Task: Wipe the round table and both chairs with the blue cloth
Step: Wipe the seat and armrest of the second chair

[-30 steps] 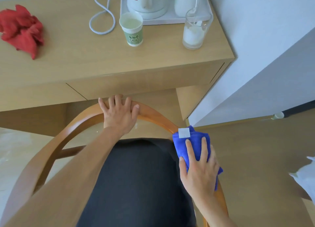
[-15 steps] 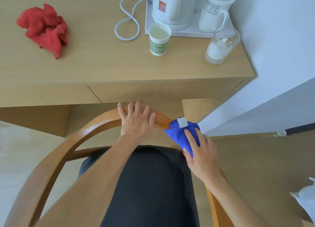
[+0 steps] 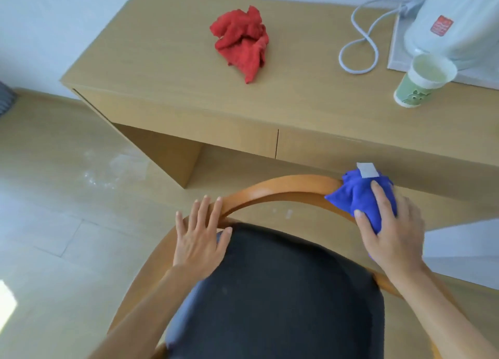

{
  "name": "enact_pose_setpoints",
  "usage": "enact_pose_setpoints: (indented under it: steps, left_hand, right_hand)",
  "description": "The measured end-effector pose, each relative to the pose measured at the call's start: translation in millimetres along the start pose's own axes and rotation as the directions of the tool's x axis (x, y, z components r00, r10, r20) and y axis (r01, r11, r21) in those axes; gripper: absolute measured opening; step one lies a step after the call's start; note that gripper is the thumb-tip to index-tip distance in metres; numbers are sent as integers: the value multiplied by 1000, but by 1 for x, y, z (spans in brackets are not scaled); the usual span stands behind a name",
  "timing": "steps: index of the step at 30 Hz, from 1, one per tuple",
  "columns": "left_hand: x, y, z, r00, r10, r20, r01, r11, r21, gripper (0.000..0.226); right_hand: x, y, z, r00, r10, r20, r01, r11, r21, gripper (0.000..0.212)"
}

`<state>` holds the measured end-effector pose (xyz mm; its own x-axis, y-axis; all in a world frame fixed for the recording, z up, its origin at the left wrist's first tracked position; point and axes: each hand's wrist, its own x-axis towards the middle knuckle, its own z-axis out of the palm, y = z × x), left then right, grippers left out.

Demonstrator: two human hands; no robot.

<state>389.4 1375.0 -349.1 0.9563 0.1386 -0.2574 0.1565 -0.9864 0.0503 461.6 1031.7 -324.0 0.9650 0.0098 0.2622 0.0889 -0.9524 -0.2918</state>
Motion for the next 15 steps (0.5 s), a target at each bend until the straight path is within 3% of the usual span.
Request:
enact_pose_setpoints:
  steps: [3, 7, 11, 15]
  left_hand:
    - [-21, -43, 5, 988, -146, 58, 145, 989, 23, 81]
    - [-26, -50, 6, 986, -160, 54, 160, 987, -12, 85]
    - [-25, -53, 5, 991, -132, 3, 132, 989, -72, 85]
    - [-25, -56, 8, 986, -109, -124, 91, 985, -146, 71]
  right_hand:
    - [28, -41, 11, 976, -217, 7, 217, 969, -118, 51]
    - [43, -113, 34, 897, -416, 149, 439, 876, -199, 46]
    - [13, -206, 76, 763, -562, 318, 601, 799, -30, 48]
    - [-8, -238, 96, 702, -646, 300, 657, 750, 76, 44]
